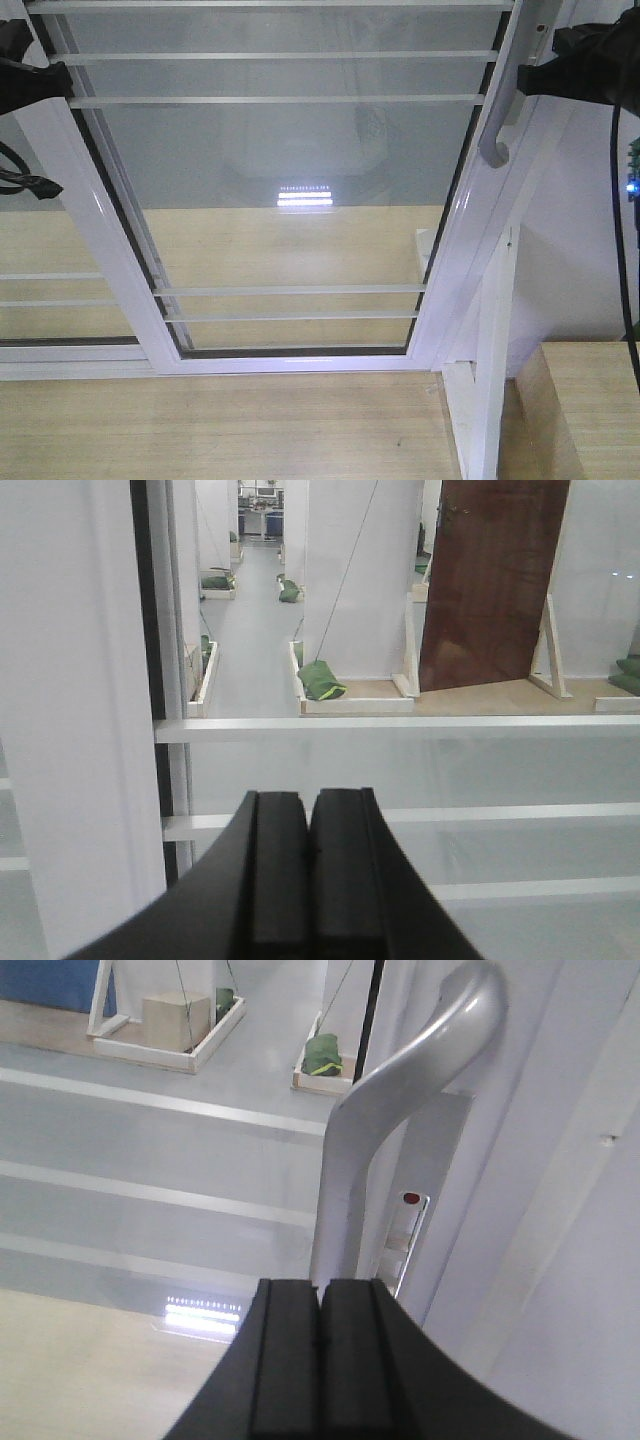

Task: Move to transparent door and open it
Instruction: 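Raise both grippers up to the door frame, right gripper toward the handle, then close the right gripper around the grey vertical door handle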

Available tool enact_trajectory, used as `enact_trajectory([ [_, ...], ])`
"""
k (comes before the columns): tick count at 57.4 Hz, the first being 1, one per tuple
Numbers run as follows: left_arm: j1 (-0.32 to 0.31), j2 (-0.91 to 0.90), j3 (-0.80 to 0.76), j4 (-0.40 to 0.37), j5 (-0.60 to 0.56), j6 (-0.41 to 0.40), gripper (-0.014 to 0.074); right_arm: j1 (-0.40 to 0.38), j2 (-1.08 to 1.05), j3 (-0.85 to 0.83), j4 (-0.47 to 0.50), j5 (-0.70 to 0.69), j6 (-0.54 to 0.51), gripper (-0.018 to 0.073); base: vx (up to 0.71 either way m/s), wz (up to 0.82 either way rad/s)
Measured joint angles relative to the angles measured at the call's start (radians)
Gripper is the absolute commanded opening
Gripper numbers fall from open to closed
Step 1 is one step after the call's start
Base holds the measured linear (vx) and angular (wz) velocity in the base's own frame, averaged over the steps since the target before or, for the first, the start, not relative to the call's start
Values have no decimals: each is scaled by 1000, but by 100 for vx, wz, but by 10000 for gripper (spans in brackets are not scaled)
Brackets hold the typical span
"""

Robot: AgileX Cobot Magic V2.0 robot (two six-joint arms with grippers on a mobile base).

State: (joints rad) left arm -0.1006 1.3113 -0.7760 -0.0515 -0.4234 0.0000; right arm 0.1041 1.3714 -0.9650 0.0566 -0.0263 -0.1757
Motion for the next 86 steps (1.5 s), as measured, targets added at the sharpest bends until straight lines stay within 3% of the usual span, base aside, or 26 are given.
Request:
enact_trajectory([
  [10, 5, 65, 0, 0, -29, 0, 68, 0, 38, 0, 0, -18, -2, 32, 0, 0],
  [17, 5, 80, 0, 0, -37, 0, 164, 0, 41, 0, 0, -19, -2, 126, 0, 0],
  [22, 5, 81, 0, 2, -65, 0, 254, 0, 41, 0, 0, -25, -2, 243, 0, 0],
  [33, 5, 83, 0, 4, -90, 0, 475, 0, 41, 0, 3, -26, -1, 614, 0, 0],
  [38, 5, 83, 0, 4, -90, 0, 549, 0, 41, 0, 6, -30, 4, 732, 0, 0],
  [44, 5, 83, 0, 4, -91, 0, 601, 0, 41, 0, 8, -46, 8, 727, 0, 0],
  [54, 5, 83, 0, 4, -94, 16, 596, 0, 62, 0, 8, -90, 12, 703, 0, 0],
  [86, 5, 83, 0, 4, -95, 19, 587, 0, 332, 0, 12, -497, 19, 615, 0, 0],
])
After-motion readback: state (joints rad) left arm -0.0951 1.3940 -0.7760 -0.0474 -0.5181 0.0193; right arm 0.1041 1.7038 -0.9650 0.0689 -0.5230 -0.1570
